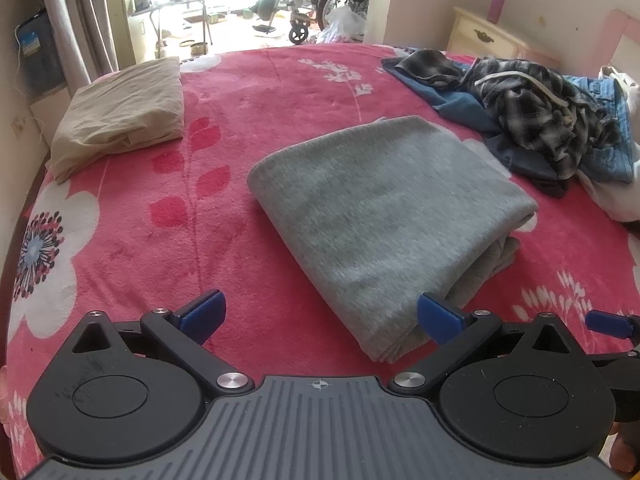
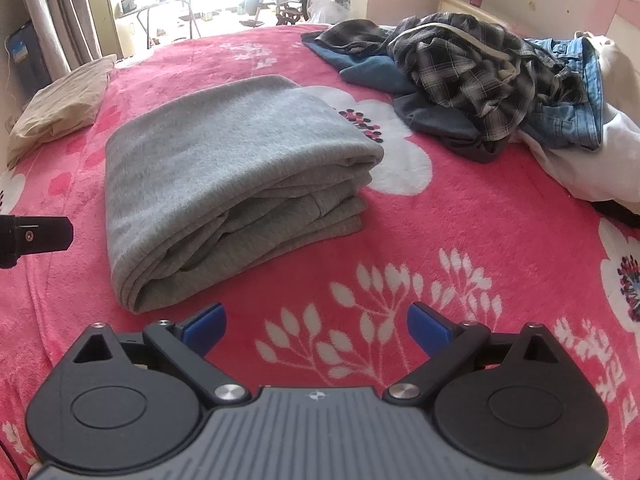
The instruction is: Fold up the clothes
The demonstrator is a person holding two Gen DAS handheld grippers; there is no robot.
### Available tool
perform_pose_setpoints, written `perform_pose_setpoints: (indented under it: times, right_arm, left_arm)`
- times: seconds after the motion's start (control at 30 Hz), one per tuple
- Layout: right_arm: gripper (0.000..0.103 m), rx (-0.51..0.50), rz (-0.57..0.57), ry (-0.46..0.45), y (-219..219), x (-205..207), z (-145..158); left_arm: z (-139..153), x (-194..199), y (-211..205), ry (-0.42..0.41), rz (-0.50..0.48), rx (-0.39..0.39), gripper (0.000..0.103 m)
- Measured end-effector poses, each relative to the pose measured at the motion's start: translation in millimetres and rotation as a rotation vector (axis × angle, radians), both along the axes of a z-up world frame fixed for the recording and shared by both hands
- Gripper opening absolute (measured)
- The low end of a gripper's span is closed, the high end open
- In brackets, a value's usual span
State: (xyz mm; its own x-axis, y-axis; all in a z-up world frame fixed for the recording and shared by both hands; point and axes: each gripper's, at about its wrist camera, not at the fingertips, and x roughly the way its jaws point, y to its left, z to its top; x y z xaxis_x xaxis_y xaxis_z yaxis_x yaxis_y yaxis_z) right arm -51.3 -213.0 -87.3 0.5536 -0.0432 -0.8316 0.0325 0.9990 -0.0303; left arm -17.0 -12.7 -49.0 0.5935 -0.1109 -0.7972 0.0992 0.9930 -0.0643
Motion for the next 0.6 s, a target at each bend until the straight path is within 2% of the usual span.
perform_pose_setpoints:
  times: [0.33, 0.6]
  right_arm:
    - [0.100, 0.002, 0.005, -0.002, -1.0, 0.9, -1.3]
    - [0.100, 0.087, 0.001, -0.001, -5.9, 3.1, -5.8]
  left_arm:
    - [-1.2, 0.7, 0.2, -0.005, -0.005, -0.005, 0.103]
    - [-6.6, 9.2, 4.4, -0.007, 0.013, -0.042, 0.103]
